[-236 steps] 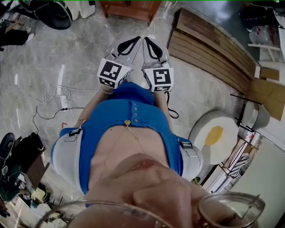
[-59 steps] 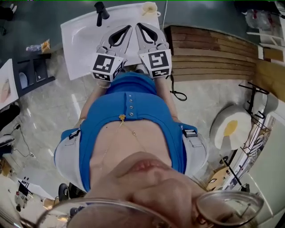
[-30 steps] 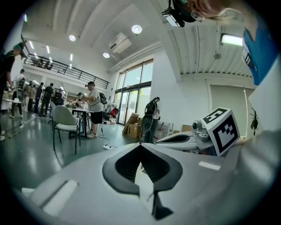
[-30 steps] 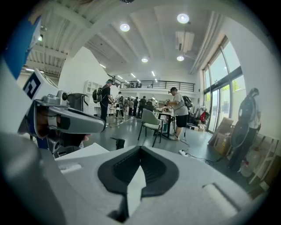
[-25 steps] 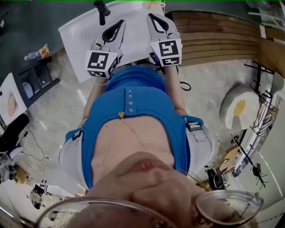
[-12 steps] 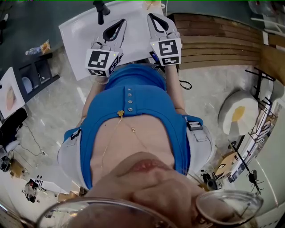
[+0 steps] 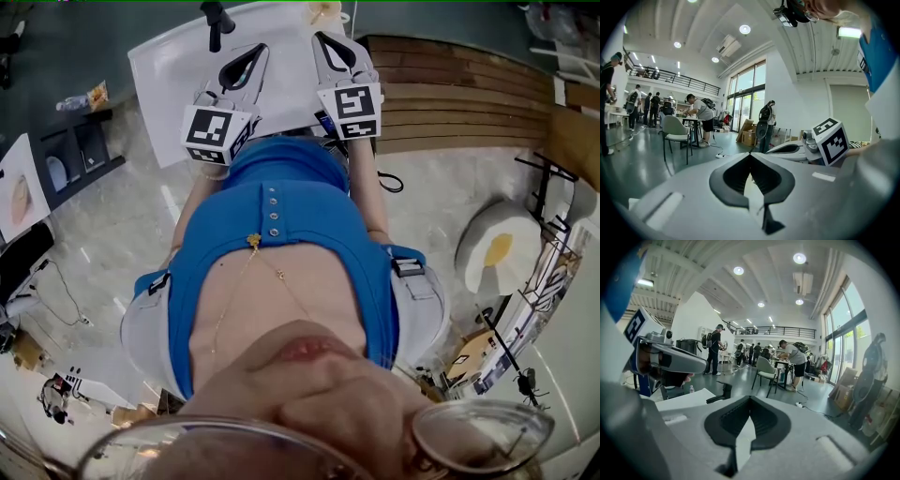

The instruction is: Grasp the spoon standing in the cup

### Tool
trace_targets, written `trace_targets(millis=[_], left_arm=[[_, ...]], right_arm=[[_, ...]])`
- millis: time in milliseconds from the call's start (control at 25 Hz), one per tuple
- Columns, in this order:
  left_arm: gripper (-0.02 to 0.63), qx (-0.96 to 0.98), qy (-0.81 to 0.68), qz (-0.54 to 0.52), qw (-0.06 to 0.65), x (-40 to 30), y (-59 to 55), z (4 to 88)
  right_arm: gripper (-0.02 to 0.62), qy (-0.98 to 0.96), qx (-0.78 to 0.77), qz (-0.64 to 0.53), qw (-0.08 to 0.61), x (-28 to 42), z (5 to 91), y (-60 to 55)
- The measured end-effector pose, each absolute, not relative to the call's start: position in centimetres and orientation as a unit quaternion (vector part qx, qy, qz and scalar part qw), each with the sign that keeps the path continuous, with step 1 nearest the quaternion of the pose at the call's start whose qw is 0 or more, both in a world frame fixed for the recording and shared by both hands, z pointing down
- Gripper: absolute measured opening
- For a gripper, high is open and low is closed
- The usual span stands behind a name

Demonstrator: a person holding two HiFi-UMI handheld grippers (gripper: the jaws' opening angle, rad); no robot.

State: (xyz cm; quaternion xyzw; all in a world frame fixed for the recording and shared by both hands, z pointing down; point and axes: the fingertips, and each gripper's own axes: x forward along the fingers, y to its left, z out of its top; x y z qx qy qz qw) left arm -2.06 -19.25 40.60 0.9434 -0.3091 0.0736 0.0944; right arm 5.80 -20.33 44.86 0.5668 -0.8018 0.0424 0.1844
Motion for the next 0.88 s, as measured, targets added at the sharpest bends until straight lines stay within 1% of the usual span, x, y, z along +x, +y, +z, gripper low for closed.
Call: trace_targets(millis=[400, 880], left_arm=[[0.000, 0.941, -0.318, 0.072, 0.094, -2.3, -18.9, 40.4], [0.000, 0.937, -0.329, 0.072, 0.093, -2.9, -18.7, 40.3]], right_arm=[[0.002, -0.807, 0.554, 0.044, 0.200, 6.0, 45.7, -20.5], [0.002, -0.808, 0.534, 0.044, 0.243, 6.5, 47.7, -21.0]])
